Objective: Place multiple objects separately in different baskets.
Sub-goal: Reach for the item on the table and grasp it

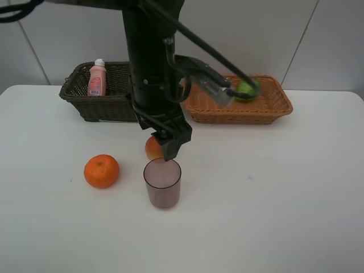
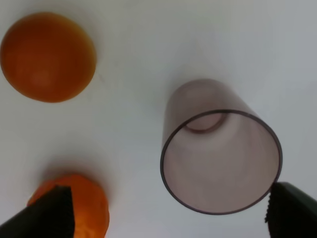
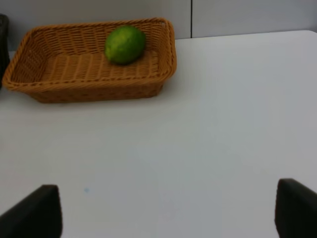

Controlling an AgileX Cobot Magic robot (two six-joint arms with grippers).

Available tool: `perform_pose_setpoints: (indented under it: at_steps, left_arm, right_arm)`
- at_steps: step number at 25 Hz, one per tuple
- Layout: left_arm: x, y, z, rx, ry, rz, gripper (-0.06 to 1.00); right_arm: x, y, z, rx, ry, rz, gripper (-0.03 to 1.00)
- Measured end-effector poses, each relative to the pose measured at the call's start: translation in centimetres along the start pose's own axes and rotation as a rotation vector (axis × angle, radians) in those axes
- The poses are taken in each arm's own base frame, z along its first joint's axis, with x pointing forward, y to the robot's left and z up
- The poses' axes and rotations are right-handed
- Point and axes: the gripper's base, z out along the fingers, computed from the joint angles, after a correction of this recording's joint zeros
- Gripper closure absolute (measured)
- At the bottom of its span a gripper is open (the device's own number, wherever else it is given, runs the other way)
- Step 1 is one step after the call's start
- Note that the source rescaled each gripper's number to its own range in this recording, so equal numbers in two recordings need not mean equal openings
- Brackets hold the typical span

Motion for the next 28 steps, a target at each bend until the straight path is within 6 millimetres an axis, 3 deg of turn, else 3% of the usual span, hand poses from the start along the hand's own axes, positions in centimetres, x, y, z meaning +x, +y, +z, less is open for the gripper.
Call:
perform_pose_setpoints:
  at_steps: [8, 16, 21, 28]
  left_arm:
    - [0.9, -0.2, 1.7, 0.006, 0.065, 0.005, -0.06]
    - [0.2, 0.1, 1.9, -0.023, -0.009, 0.014, -0.06]
    - [-0.2, 0.2, 3.6, -0.030, 0.033, 0.024, -0.06]
    - [-0.5, 0.2, 4.4, -0.036, 0.037, 0.029, -0.06]
  right_arm:
    - [0.0, 0.0, 0.0, 0.000, 0.000, 0.000, -0.03]
    - [0.0, 0.0, 0.0, 0.000, 0.000, 0.000, -0.03]
    - [0.0, 0.0, 0.0, 0.000, 0.000, 0.000, -0.03]
    - [0.0, 0.0, 0.0, 0.000, 0.000, 0.000, -0.03]
